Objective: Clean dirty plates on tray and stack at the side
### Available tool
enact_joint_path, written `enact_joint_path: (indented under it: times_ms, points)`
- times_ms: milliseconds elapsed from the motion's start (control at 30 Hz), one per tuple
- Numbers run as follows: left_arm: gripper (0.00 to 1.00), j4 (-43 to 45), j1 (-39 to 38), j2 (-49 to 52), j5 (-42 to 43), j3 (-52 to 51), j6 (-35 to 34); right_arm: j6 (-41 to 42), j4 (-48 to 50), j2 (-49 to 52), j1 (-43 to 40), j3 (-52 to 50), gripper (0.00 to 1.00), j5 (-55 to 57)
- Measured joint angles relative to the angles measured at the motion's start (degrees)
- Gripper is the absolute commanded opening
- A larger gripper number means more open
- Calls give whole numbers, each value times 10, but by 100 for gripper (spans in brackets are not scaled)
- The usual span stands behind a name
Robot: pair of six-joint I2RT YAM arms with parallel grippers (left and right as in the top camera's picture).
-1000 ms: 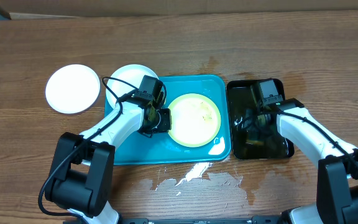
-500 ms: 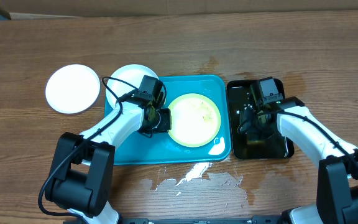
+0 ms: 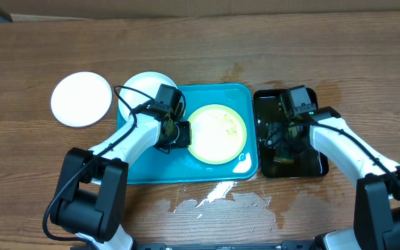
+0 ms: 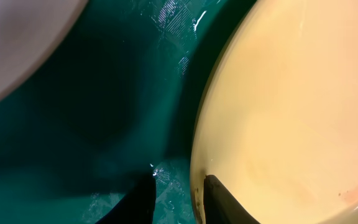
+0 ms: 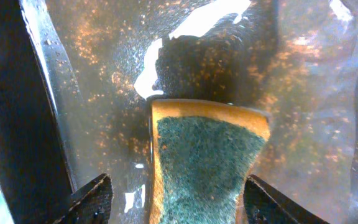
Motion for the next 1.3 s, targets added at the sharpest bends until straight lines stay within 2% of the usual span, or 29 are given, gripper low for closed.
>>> enact_joint_path:
  times_ms: [67,133,167,300,333,367,733,900,1300]
  points:
    - [29,0,0,0,0,0,0,2,-7,-3,0,10,74,1]
    - [34,0,0,0,0,0,0,2,-21,-14,0,22,76,2]
    - [40,0,0,0,0,0,1,2,-29,-19,0,27,77,2]
    - [77,1,0,0,5,1,4,13,-58,-32,0,37,77,7]
    - [92,0,0,0,8,4,2,21,-69,-32,0,37,77,11]
    - [100,1,0,-1,9,7,8,26,-75,-32,0,37,77,15]
    - [100,4,0,-2,10,12,4,60,-53,-32,0,5,77,28]
    - [100,4,0,-2,10,12,4,64,-33,-32,0,-7,73,31]
    - [100,4,0,-2,11,12,4,64,0,-32,0,-38,74,31]
